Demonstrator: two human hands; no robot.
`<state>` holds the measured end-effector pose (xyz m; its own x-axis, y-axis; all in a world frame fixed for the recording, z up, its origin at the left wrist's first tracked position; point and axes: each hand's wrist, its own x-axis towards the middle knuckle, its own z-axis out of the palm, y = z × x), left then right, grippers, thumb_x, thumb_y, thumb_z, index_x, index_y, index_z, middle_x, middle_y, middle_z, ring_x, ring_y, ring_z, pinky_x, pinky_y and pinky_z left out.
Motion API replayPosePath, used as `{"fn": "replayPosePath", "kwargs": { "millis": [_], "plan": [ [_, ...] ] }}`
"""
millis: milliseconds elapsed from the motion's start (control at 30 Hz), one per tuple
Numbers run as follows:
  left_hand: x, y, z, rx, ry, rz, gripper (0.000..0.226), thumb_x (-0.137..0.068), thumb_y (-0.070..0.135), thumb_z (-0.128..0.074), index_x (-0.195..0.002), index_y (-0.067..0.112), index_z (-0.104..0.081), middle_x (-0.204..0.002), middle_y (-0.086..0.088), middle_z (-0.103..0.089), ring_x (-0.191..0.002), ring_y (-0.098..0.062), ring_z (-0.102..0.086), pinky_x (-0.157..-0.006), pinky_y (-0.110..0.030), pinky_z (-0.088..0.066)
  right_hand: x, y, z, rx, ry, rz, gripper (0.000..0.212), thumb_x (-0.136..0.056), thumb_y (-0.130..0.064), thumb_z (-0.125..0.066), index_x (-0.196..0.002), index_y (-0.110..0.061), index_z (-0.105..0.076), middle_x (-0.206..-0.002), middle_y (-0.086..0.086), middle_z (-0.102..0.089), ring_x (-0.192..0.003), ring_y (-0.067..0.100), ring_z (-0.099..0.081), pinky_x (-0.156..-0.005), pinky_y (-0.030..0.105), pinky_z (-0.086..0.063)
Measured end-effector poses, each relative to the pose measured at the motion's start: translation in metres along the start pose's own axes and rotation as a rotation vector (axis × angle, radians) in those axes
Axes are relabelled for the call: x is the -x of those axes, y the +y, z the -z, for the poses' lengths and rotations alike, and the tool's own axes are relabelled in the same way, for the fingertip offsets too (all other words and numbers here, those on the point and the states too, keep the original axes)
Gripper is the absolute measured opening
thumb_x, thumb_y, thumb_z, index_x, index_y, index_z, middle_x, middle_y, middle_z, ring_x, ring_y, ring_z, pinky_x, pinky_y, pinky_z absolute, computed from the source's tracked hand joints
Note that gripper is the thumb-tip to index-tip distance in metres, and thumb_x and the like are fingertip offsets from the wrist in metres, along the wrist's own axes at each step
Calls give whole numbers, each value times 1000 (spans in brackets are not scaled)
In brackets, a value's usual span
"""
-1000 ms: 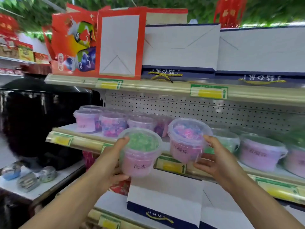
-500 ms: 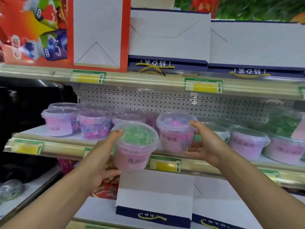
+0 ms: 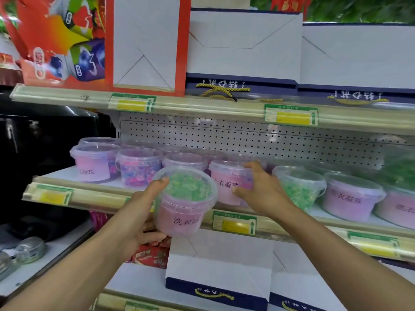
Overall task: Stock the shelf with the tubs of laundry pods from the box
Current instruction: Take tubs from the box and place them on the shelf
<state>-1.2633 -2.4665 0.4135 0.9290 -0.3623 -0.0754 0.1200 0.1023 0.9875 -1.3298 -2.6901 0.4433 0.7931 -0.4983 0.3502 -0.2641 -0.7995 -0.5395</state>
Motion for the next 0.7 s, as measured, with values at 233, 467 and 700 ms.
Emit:
{"fn": "replayPosePath", "kwargs": {
  "millis": [233,467,700],
  "plan": [
    [3,5,-1,-19,-8,-29,50,-79,57,-59,-120,32,-49,-118,-13,-59,-101,-30,-62,-77,-40,-54,-17,3,-17,151,99,10,44,-88,-30,-60,-124,-21,-36,-114,12,-57,-106,34,-55,-83,40,-46],
    [4,5,-26,-4,-79,-18,55,-77,57,-61,-125,31,-49,-122,-9,-59,-99,-29,-63,-81,-43,-55,19,30,15,-50,192,249,48,-86,-10,-55,-128,-26,-40,-111,-1,-50,-104,15,-51,-80,26,-45],
    [10,17,-106,27,-246,-13,40,-81,55,-57,-112,29,-54,-96,-8,-66,-82,-27,-67,-65,-35,-53,74,47,61,-250,-105,370,79,-75,-39,-73,-131,-59,-21,-130,-28,-46,-124,-8,-40,-103,18,-34]
  ]
}}
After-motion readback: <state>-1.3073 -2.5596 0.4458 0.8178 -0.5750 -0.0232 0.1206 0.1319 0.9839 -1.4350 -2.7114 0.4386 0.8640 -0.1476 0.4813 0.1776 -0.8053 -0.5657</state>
